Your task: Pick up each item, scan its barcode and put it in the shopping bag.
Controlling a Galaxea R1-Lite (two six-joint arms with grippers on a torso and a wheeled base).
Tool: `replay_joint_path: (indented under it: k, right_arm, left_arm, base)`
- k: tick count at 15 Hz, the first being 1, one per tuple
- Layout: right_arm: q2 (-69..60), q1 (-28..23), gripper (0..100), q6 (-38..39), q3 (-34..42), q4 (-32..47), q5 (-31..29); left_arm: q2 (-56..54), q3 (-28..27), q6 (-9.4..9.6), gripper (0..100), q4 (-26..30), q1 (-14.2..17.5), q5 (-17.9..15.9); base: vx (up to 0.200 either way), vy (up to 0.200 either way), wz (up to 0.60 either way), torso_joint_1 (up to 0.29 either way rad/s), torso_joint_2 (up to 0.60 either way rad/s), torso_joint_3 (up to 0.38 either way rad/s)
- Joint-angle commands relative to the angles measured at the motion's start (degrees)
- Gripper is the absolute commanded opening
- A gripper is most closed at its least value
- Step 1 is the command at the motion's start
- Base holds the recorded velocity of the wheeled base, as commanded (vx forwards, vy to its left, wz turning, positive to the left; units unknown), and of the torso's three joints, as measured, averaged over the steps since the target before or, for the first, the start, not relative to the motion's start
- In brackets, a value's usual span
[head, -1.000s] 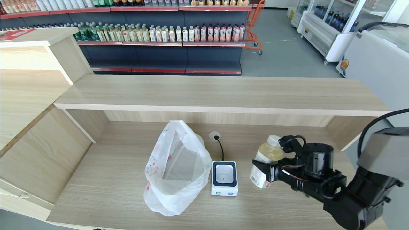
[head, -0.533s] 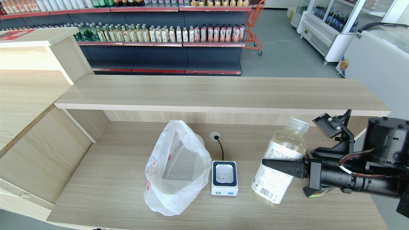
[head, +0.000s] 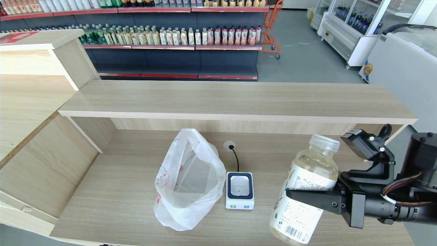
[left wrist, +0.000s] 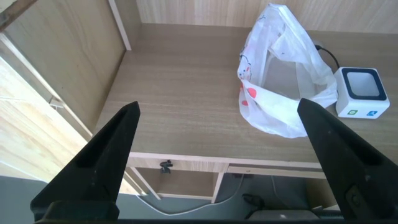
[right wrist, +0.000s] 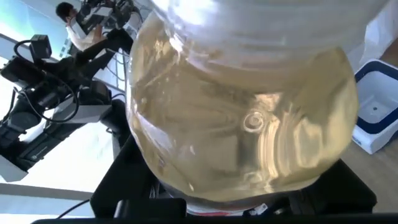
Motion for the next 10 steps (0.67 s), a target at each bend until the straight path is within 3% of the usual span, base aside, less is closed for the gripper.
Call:
replay_joint_path:
  k: [1,10]
  right_arm:
    - [0.15,2.39,0,0.02,0.24,0.24,-0.19]
    - [4.20,8.98,0,0.10,-0.46,0.50,-7.84]
  left_arm:
    - [-0.02,0.01,-0.04,100,-0.01,0.00,-0.02]
    - [-0.02,0.01,-0.04,100,-0.01,0.00,-0.02]
  base:
    - [0.000,0.000,0.00,0.000,0.00,0.000]
    - [0.000,0.000,0.00,0.000,0.00,0.000]
